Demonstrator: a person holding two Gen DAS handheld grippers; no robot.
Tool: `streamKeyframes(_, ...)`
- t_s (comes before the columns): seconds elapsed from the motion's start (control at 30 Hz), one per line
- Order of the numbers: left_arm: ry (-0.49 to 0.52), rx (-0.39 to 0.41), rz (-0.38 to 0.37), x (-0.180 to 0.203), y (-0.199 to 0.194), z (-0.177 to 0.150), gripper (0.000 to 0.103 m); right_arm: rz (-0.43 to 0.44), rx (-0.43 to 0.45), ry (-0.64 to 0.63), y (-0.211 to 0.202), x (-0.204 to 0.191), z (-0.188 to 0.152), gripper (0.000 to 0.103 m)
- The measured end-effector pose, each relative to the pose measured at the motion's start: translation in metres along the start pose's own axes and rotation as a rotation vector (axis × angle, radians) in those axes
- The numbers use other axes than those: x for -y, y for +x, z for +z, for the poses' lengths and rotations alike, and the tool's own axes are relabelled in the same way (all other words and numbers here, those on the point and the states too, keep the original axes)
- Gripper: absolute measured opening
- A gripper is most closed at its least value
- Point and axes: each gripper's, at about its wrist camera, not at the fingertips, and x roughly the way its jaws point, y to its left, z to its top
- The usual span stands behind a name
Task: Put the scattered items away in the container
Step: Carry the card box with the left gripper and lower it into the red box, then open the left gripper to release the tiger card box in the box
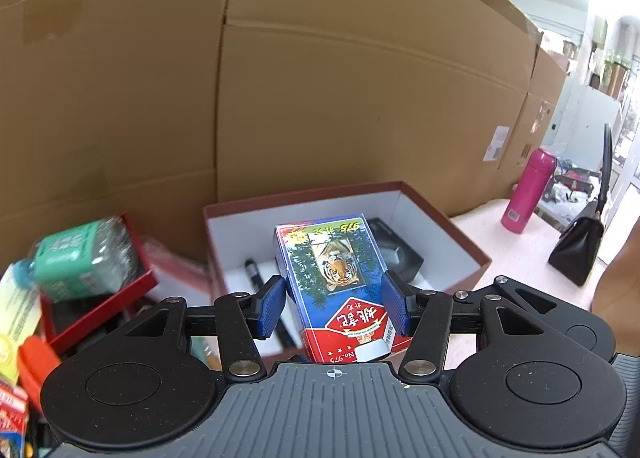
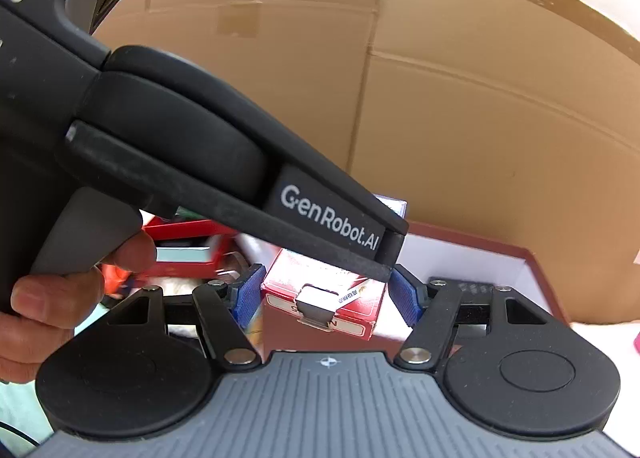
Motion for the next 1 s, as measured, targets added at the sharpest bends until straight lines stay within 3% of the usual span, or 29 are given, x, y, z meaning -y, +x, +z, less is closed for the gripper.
streamKeyframes(0.47, -0.028, -0.134, -0.08, -0.004, 0.106, 0.025, 0.055, -0.022, -0.155, -0.036, 0.075, 0.059, 0.0, 0.072)
streamKeyframes(0.73, -0.036, -0.229, -0.065, -0.009, 0.148, 0.025, 0.056, 0.033, -0.254, 0.041, 0.111, 0.08, -0.005, 0.072)
streamKeyframes(0.87, -0.041, -0.279, -0.055, -0.012, 0.163, 0.024, 0.061, 0.057, -0.309, 0.066, 0.127, 0.085, -0.007, 0.073)
streamKeyframes(1.0, -0.029, -0.291, -0.046, -0.012, 0.17, 0.021, 0.063, 0.066, -0.354, 0.084, 0.139, 0.086, -0.007, 0.073)
